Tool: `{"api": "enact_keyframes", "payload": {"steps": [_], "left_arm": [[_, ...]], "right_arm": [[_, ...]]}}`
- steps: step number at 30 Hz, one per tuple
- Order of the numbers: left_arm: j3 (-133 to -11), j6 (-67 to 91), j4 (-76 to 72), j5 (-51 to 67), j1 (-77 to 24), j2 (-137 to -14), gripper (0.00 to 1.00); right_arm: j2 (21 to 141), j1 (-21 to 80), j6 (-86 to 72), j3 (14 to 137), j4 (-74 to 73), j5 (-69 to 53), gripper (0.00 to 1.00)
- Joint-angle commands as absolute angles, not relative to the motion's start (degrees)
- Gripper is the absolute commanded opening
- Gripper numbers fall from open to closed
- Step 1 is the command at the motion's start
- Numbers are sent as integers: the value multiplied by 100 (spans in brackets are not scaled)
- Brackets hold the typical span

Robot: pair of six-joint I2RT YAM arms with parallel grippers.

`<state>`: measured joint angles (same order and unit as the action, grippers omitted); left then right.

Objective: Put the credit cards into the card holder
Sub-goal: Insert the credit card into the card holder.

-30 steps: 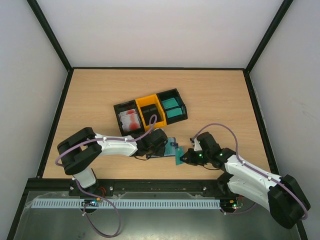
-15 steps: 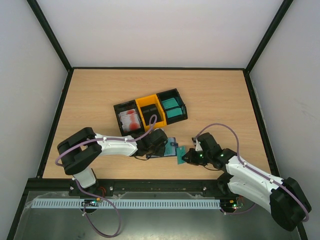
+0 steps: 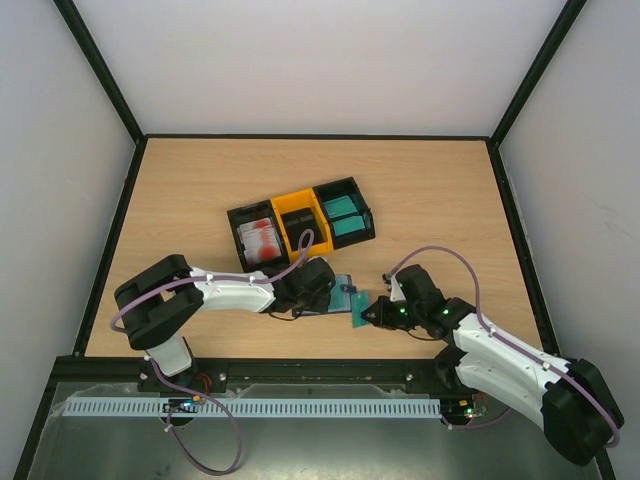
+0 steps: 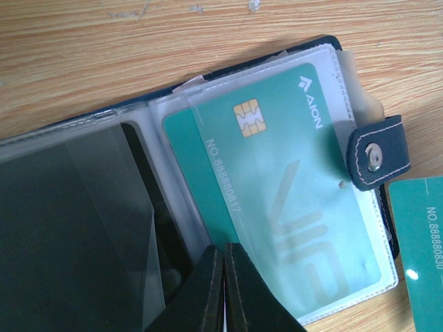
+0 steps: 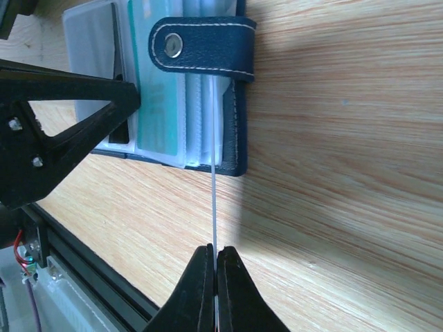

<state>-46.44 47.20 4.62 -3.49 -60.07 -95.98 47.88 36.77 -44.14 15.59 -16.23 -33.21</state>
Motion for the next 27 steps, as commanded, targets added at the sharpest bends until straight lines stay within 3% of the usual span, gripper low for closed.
{"api": "enact_keyframes", "payload": {"steps": [1,27], "left_arm": [[-4466,4746,738,-378,-5985,-9765,5],[-4469,4740,733,-357,-5979,-9725,5]], "right_arm": [[4705,3700,-4433,1522,-1355,-3574,2],[5089,3700,-4664,1380,-580,-4054,2]]}}
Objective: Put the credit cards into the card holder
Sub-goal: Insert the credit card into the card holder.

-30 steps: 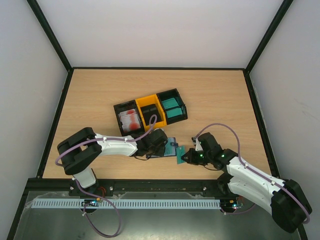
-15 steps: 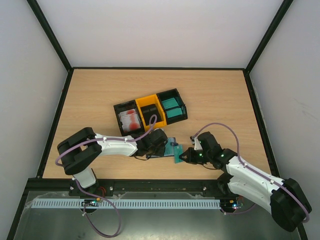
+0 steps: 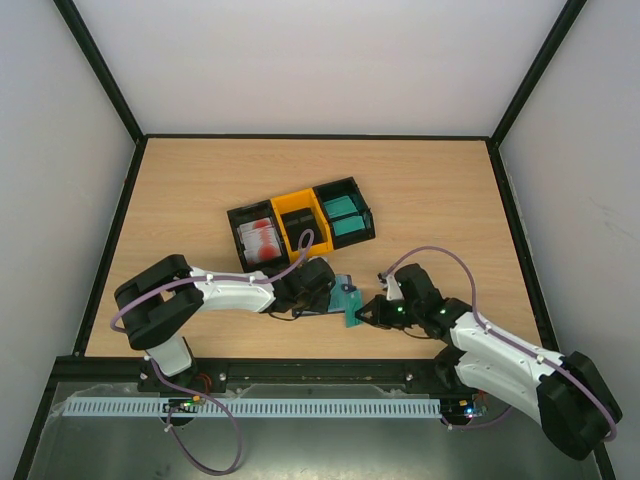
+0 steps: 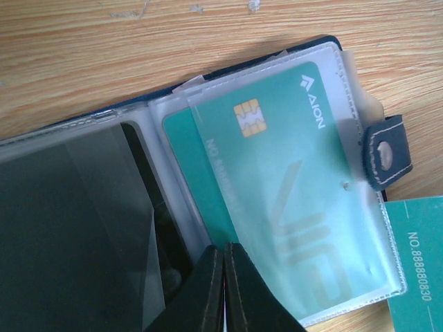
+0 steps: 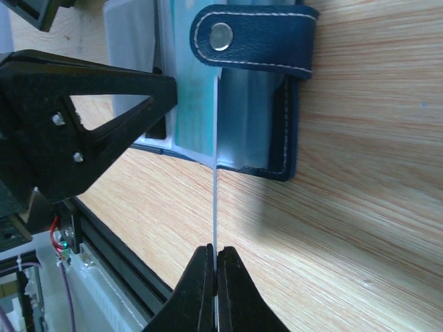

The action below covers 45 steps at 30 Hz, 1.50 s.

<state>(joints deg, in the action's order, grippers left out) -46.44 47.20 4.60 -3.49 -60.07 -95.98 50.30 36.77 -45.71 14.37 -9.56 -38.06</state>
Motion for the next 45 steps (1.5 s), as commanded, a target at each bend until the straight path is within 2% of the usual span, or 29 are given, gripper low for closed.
{"api": "enact_keyframes", "payload": {"steps": [1,17,30,38,45], "left_arm": [[-4477,4733,744,-360,-5978,-9721,5],[-4492,4871,1088,-825,-5983,-9028,19],[-4407,5170,1487,-1677,-5971,-8190,30],[-3912,5616,1590,-2211,-5806,-7217,40],[-3532,5418,997,-1286,-5566,-7308,52]], "right_arm": [[5123,3700,-4679,1379,-526,-4082,2],[5713,3730,-4827,1517,417,-4218,2],[6357,4324,-5079,1906,1181,-4151,2],[7317,4830,-5126,2275,1581,-3686,2],[6945,4834,-5214,2389,986,-2243,2]]}}
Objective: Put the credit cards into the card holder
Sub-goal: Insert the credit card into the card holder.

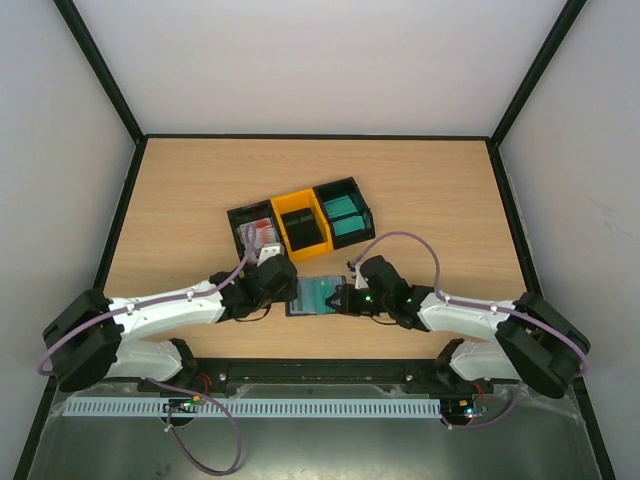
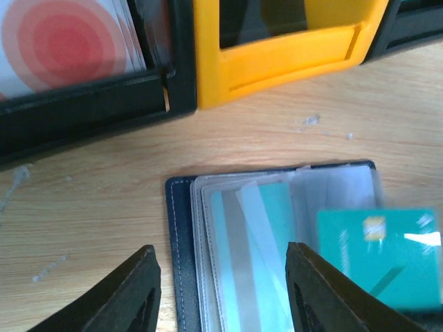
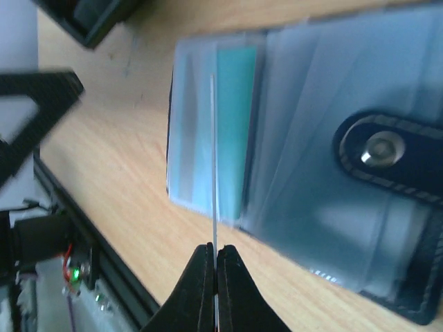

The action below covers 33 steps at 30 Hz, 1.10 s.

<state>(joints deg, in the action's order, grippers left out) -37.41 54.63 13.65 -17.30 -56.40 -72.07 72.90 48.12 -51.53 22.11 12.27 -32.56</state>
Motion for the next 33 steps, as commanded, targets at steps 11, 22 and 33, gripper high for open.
{"api": "enact_keyframes", "payload": {"steps": [11,22,33], "left_arm": [[-3027,5512,269,-511,-5271,-7663,49],[-2835,5741,301,-616,-5227,-7936,45],[-2756,5834,536,-825,-5223,-7689,40]], "right_arm": [[7766,4833,-5509,2270,2130,-2545,2],[8116,4834,-5936,2038,2850,-2804,2],[7604,4833,-5904,2092,2585,-2666,2]]}}
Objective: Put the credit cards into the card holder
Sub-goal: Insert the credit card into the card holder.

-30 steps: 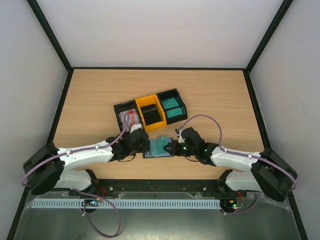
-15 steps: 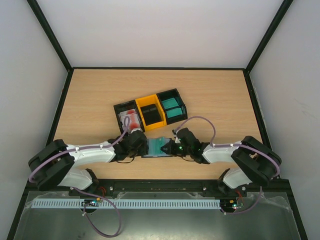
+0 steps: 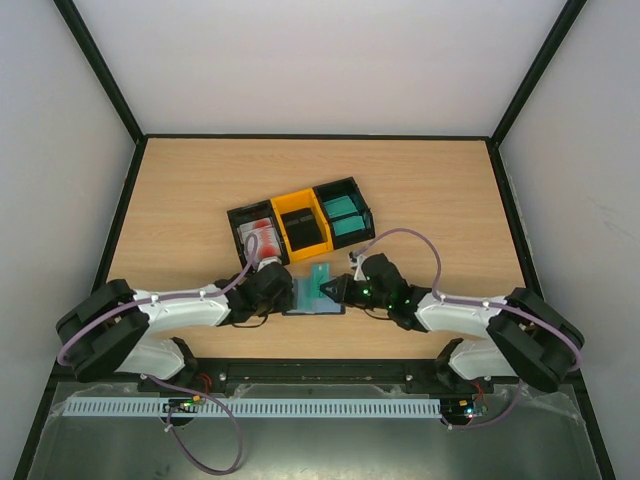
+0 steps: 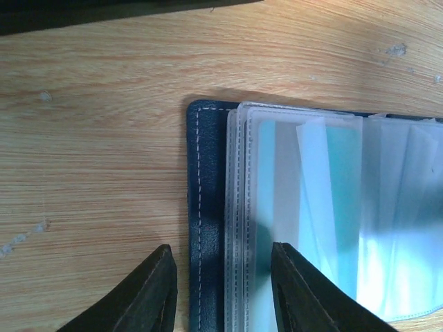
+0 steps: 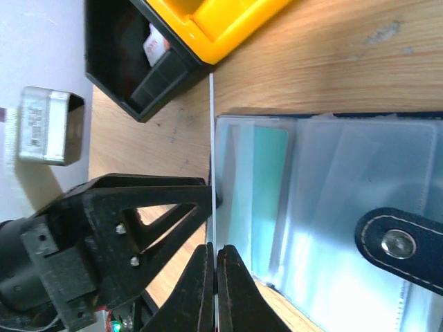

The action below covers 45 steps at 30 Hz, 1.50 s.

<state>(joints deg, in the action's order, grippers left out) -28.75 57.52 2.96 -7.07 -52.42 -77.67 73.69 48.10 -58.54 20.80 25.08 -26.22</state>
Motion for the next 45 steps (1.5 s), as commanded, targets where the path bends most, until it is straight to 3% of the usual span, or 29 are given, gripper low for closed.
{"api": "enact_keyframes", "payload": {"steps": [1,7,16,34,45], "left_arm": [[-2745,5843,537,-807,-5226,-7702,40],[-2647,5864,474,-703,-5224,-7691,38],[-2494,5741,101,-397,-5234,-7852,28],[-2438,5787,2,-322,-5266,-7861,29],[-2404,5822,-84,-272,-5288,-7837,29]], "right_arm": [[7787,4834,-5932,2098,2657,-2717,2],[8427,4834,-6035,2053,3223,-2981,2],[9082,4834,-6291,1939,3867,-3380,2],[9931,4884,-6562,2191,3939,-3388,2],[10155,5067,-6737,2403,4053,-3348,10]]}}
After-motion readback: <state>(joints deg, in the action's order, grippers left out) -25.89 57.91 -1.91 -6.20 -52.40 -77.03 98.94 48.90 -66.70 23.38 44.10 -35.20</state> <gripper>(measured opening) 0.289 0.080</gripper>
